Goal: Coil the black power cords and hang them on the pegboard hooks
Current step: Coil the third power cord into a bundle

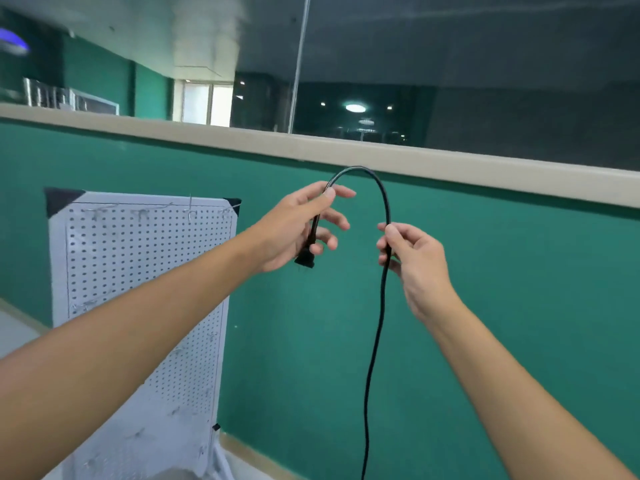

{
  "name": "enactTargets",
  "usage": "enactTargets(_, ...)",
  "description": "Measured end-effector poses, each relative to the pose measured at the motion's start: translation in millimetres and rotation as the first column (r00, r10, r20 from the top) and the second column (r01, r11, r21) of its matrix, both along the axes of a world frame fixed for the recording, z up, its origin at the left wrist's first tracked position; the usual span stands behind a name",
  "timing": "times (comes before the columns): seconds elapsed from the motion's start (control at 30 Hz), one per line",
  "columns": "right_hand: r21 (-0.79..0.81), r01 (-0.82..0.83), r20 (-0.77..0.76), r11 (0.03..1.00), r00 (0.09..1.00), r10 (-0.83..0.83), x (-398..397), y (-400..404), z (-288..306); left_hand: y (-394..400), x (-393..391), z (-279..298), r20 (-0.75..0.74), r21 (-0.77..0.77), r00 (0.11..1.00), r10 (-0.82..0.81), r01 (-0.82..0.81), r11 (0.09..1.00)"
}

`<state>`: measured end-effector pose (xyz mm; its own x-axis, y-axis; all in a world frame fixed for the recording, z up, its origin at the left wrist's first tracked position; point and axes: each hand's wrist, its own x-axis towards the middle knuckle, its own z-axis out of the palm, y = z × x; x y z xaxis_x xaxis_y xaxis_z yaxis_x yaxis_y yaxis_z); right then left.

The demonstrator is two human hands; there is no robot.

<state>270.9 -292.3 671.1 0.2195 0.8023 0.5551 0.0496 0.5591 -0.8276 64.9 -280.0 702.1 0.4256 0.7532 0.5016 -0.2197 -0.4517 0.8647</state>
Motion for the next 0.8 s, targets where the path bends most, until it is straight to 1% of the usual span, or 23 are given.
enactTargets(0.03,0.022,-0.017,0.001,1.000,1.000,0.017,-2.6,-9.9,11.4,-9.1,0.5,3.3,0.055,0.012,0.998,0.011,-0.012,1.000)
enactTargets(0.1,0.050,-0.051,0.033,0.997,0.998,0.049,-8.9,-30.5,25.7,-28.3,1.1,4.5,0.176,0.035,0.981,0.086,-0.093,0.995)
enactTargets(0.17,0.053,-0.089,0.082,0.995,0.993,0.084,-16.2,-52.4,30.2,-49.0,0.7,-1.3,0.302,0.037,0.940,0.160,-0.179,0.983)
enactTargets(0.23,0.034,-0.140,0.127,0.990,0.983,0.135,-24.5,-73.5,26.3,-69.8,-1.7,-15.0,0.408,0.012,0.892,0.193,-0.217,0.976)
enactTargets(0.3,-0.002,-0.175,0.195,0.984,0.966,0.172,-34.3,-93.3,14.7,-89.6,-7.0,-38.0,0.493,-0.019,0.851,0.180,-0.196,0.980)
enactTargets(0.37,-0.035,-0.193,0.265,0.980,0.944,0.196,-43.7,-110.7,-3.8,-106.6,-14.4,-69.0,0.548,-0.052,0.826,0.130,-0.122,0.991)
enactTargets(0.47,-0.085,-0.218,0.290,0.972,0.928,0.233,-57.4,-129.1,-36.7,-129.1,-25.3,-117.0,0.578,-0.128,0.814,0.062,0.015,0.992)
enactTargets(0.57,-0.120,-0.215,0.316,0.969,0.917,0.243,-70.2,-135.3,-70.2,-147.2,-31.1,-157.9,0.582,-0.199,0.814,0.004,0.138,0.970)
enactTargets(0.7,-0.161,-0.171,0.397,0.972,0.890,0.222,-83.2,-134.7,-108.6,-152.9,-33.4,-190.2,0.551,-0.318,0.834,0.014,0.195,0.928)
enactTargets(0.77,-0.175,-0.151,0.384,0.973,0.900,0.208,-87.4,-135.8,-121.4,-151.3,-34.3,-197.7,0.530,-0.349,0.848,0.011,0.206,0.914)
enactTargets(0.8,-0.181,-0.137,0.373,0.974,0.907,0.197,-88.8,-136.3,-126.0,-149.7,-34.3,-200.4,0.499,-0.365,0.866,0.033,0.175,0.914)
